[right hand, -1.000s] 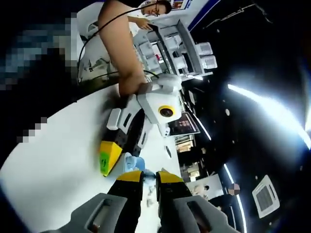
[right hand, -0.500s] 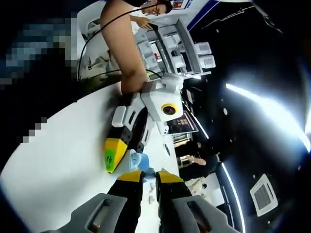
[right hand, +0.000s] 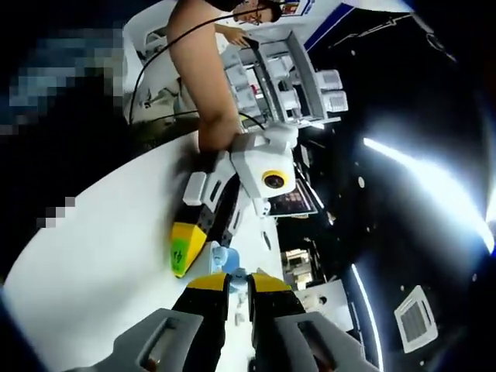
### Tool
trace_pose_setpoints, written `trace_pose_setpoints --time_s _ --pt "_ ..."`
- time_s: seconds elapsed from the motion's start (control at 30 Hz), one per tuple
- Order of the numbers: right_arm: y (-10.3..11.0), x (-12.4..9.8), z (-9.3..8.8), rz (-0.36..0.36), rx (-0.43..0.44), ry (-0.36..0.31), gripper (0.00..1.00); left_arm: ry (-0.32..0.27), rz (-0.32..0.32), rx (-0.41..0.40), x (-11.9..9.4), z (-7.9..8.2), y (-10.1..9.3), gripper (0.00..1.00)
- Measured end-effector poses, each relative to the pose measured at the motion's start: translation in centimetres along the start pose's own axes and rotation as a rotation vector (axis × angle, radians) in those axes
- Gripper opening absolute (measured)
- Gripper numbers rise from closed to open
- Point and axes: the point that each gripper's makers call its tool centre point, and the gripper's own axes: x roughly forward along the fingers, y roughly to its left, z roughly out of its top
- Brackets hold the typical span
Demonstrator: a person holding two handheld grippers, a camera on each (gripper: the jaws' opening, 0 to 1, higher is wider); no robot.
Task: Pick up the earbuds from the table and place the earbuds into the earbud case
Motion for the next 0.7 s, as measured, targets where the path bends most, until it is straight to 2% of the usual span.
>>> trace_pose_setpoints --time_s 0.37,0.7 --pt "-0.53 -0.07 -0.95 -0.012 -0.032 0.044 0.09 0.000 0.000 0.002 0.07 0.02 0.00 0.19" --pt "-0.03 0.02 -0.73 0.009 -0.081 0.057 0.09 -0.001 0.001 0.005 0.09 0.06 -0.01 0.19"
